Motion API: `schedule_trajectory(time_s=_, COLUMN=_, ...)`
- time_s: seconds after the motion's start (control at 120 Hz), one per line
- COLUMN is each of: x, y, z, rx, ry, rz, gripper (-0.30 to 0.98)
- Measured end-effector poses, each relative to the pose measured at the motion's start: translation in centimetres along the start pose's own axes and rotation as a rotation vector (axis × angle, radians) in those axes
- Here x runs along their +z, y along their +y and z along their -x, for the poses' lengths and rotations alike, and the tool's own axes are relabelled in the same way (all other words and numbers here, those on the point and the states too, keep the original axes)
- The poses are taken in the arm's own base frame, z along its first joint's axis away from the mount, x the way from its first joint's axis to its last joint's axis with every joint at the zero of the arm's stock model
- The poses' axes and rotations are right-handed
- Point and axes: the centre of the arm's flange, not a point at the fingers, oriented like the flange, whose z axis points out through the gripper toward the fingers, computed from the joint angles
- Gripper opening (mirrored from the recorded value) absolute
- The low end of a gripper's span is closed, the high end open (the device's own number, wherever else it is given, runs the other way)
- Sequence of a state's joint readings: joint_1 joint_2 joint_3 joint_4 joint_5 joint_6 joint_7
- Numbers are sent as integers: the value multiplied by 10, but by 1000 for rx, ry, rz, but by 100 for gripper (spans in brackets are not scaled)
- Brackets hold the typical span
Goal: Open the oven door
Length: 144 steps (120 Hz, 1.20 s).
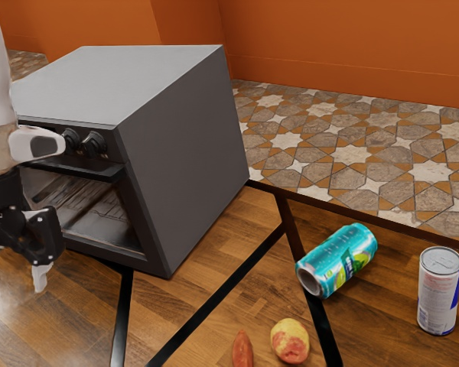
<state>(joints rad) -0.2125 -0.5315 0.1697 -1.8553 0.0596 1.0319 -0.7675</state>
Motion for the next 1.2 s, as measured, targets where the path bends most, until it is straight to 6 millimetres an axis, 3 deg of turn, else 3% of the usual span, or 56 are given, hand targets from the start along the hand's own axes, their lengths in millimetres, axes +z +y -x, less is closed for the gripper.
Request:
schedule_trajectory(time_s=0.167, x=-34, y=13, z=-12, rx=-333, ry=105, rz=217, gripper=69)
schedule_trajectory(time_s=0.283, x=-39, y=1, z=-39, rx=-595, ry=89, rz=297, gripper=69)
schedule_trajectory(time_s=0.333, x=-31, y=-34, z=-48, rx=-743, ry=90, rz=345, gripper=69)
schedule_trajectory(time_s=0.392, x=-7, y=-95, z=-63, rx=-960, ry=115, rz=420, gripper=69)
schedule_trajectory(time_s=0.425, x=2, y=-120, z=-74, rx=-1065, ry=136, rz=462, gripper=69)
schedule_trajectory(time_s=0.492, x=7, y=-155, z=-96, rx=-1225, ry=189, rz=532, gripper=69)
schedule_trajectory(time_s=0.55, x=11, y=-169, z=-122, rx=-1312, ry=223, rz=569, gripper=69)
schedule_trajectory(time_s=0.617, x=8, y=-176, z=-137, rx=-1355, ry=269, rz=613, gripper=69)
schedule_trajectory(time_s=0.717, x=-2, y=-183, z=-137, rx=-1400, ry=357, rz=663, gripper=69)
schedule_trajectory(time_s=0.867, x=-20, y=-166, z=-127, rx=-1391, ry=463, rz=698, gripper=69)
schedule_trajectory(time_s=1.2, x=-11, y=-139, z=-142, rx=-1299, ry=535, rz=653, gripper=69)
